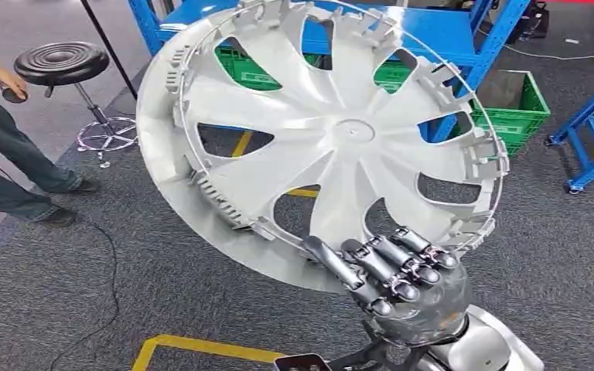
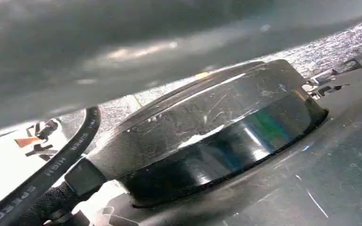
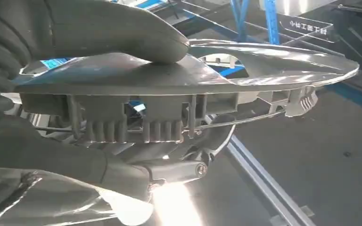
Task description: Take the parts from the cabinet and place them on the table.
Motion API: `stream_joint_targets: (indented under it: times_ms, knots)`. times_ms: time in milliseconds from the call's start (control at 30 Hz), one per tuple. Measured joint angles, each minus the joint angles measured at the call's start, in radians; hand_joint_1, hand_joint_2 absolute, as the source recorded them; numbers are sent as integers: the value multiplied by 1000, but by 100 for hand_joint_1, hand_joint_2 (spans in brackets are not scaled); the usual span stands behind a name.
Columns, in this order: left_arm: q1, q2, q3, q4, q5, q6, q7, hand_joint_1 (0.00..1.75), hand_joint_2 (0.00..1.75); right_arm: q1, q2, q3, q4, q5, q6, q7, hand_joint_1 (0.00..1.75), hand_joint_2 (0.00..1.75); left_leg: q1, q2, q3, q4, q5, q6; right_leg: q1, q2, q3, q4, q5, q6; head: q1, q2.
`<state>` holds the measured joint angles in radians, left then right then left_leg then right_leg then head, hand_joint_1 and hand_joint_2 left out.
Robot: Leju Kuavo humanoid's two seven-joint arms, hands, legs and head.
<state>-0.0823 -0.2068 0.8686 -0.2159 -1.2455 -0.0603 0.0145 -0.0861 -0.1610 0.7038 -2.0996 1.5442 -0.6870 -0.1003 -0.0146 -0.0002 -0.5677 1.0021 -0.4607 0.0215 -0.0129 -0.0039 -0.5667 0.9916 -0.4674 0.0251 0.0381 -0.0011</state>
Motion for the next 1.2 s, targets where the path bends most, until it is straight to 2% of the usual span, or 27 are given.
stream_joint_targets:
  times_ms: [67, 133, 200, 300, 367, 467, 500, 533, 567, 633, 667, 700, 733, 800, 833, 867, 900, 933, 1000, 1033, 1067, 1100, 1133, 1167, 1200]
  knots:
    - [0, 1, 0, 0, 0, 0, 0, 0, 0, 1, 0, 0, 0, -25, 0, -31, 175, 175, 0, 0, 0, 0, 1, 0, 0, 0, -1, 0, 1, 1, 0, 0]
    - [1, 2, 0, 0, 0, 0, 0, 0, 0, 10, 5, -8, 0, -75, 0, -103, 175, 175, 1, 0, 0, 0, 1, 0, 0, 0, -2, 0, 1, 2, 0, 0]
    - [1, 2, 0, 0, 0, 0, 0, 0, 0, 29, 33, -52, 3, -158, 0, -245, 175, 175, 1, 0, -1, 0, 2, -1, 1, 0, -3, 1, 1, 2, 0, 0]
    - [2, 3, 0, 0, 1, 0, 0, 0, 0, 73, 115, -169, 21, -308, 0, -510, 175, 175, -1, 0, -4, 6, 1, 1, 0, 0, -4, 0, 3, 4, 0, 0]
    - [4, 5, 0, 0, 2, 1, 0, 0, 0, 94, 150, -209, 27, -341, 0, -565, 175, 175, -1, 0, -7, 8, 0, 2, -1, 0, -6, 2, 4, 6, -1, 0]
    - [4, 7, 0, 0, 8, 3, 0, 0, 0, 120, 181, -237, 34, -356, 0, -583, 175, 175, -2, 0, -7, 8, 2, 7, -2, 1, -5, -2, 8, 11, 0, 0]
    - [4, 8, 0, 0, 8, 4, 0, 0, 0, 128, 187, -245, 34, -363, 0, -584, 175, 175, 1, 2, -5, -2, 8, 14, -1, 2, -5, -3, 9, 16, 0, 0]
    - [4, 6, 0, 0, 10, 4, 0, 0, 0, 135, 189, -251, 35, -367, 0, -586, 175, 175, 9, 10, 0, -19, 19, 20, -1, 3, -19, 8, -3, 16, 0, 0]
    - [3, 6, 0, 0, 10, 4, 0, 0, 0, 138, 191, -253, 36, -370, 0, -586, 175, 175, 8, 14, 2, -26, 22, 22, 2, 3, -26, 28, -24, 18, 2, 0]
    - [3, 6, 0, 0, 11, 3, 0, 0, 0, 142, 192, -257, 40, -377, 0, -588, 175, 175, 7, 26, -5, -26, 24, 26, 1, 4, -97, 193, -118, 20, 5, 0]
    - [4, 6, 0, 0, 11, 3, 0, 0, 0, 146, 192, -258, 41, -378, 0, -588, 175, 175, 7, 33, -6, -26, 24, 25, 1, 4, -129, 270, -150, 22, 5, 0]
    - [5, 7, 0, 0, 11, 3, 0, 0, 0, 149, 194, -260, 42, -380, 0, -588, 175, 175, 7, 39, -7, -25, 24, 25, 1, 3, -148, 318, -161, 25, 5, 0]
    - [6, 7, 0, 0, 11, 3, 0, 0, 0, 153, 194, -262, 43, -381, 0, -588, 175, 175, 7, 46, -7, -24, 24, 25, -1, 2, -143, 315, -149, 26, 5, 0]
    - [6, 6, 0, 0, 11, 3, 0, 0, 0, 158, 194, -265, 45, -382, 0, -589, 175, 175, 10, 59, -8, -19, 22, 20, -5, -6, -72, 192, -81, 28, 5, 0]
    - [6, 6, 0, 0, 11, 3, 0, 0, 0, 158, 194, -265, 45, -382, 0, -589, 175, 175, 12, 69, -8, -11, 17, 13, -7, -30, -5, 72, -33, 28, 6, 0]
    - [6, 8, 0, 0, 11, 4, 0, 0, 0, 157, 194, -266, 45, -382, 0, -590, 175, 175, 6, 74, -8, -3, 12, 4, -2, -83, 24, 14, -42, 31, 6, 0]
    - [6, 8, 0, 0, 11, 4, 0, 0, 0, 156, 196, -266, 45, -383, 0, -592, 175, 175, 2, 79, -10, 6, 7, -4, 0, -74, 29, 8, -42, 14, 6, 0]
    - [6, 8, 0, 0, 11, 4, 0, 0, 0, 157, 197, -267, 45, -384, 0, -593, 175, 175, 1, 86, -10, 5, 10, -9, 2, -60, 27, 13, -41, 6, 3, 0]
    - [6, 9, 0, 0, 13, 4, 0, 0, 0, 159, 197, -268, 46, -385, 0, -593, 175, 175, 3, 107, -8, 6, 12, -15, 4, -41, 20, 17, -38, -1, 5, 0]
    - [6, 9, 0, 0, 13, 4, 0, 0, 0, 159, 197, -269, 46, -386, 0, -593, 175, 175, 4, 114, -9, 10, 7, -20, -1, -28, 21, 13, -32, -11, 3, 0]
    - [5, 10, 0, 0, 13, 4, 0, 0, 0, 161, 198, -269, 46, -388, 0, -593, 175, 175, 10, 77, -16, 30, -19, -29, -2, -19, 18, 13, -29, -16, 2, 0]
    - [6, 10, 0, 0, 14, 4, 0, 0, 0, 161, 199, -270, 47, -389, 0, -593, 175, 175, 14, 43, -34, 82, -59, -34, -2, -10, 15, 14, -26, -20, 0, 0]
    - [8, 11, 0, 0, 14, 4, 0, 0, 0, 161, 200, -270, 47, -389, 0, -593, 175, 175, 17, 22, -69, 169, -107, -38, -2, 2, 12, 14, -24, -23, -1, 0]
    - [9, 12, 0, 0, 14, 4, 0, 0, 0, 161, 200, -270, 47, -391, 0, -593, 175, 175, 17, 15, -104, 254, -143, -40, -1, 15, 9, 15, -22, -26, 0, 0]
    - [11, 13, 0, 0, 14, 4, 0, 0, 0, 161, 200, -270, 47, -392, 0, -593, 175, 175, 17, 12, -126, 308, -159, -40, 1, 27, 7, 15, -21, -27, -1, 0]
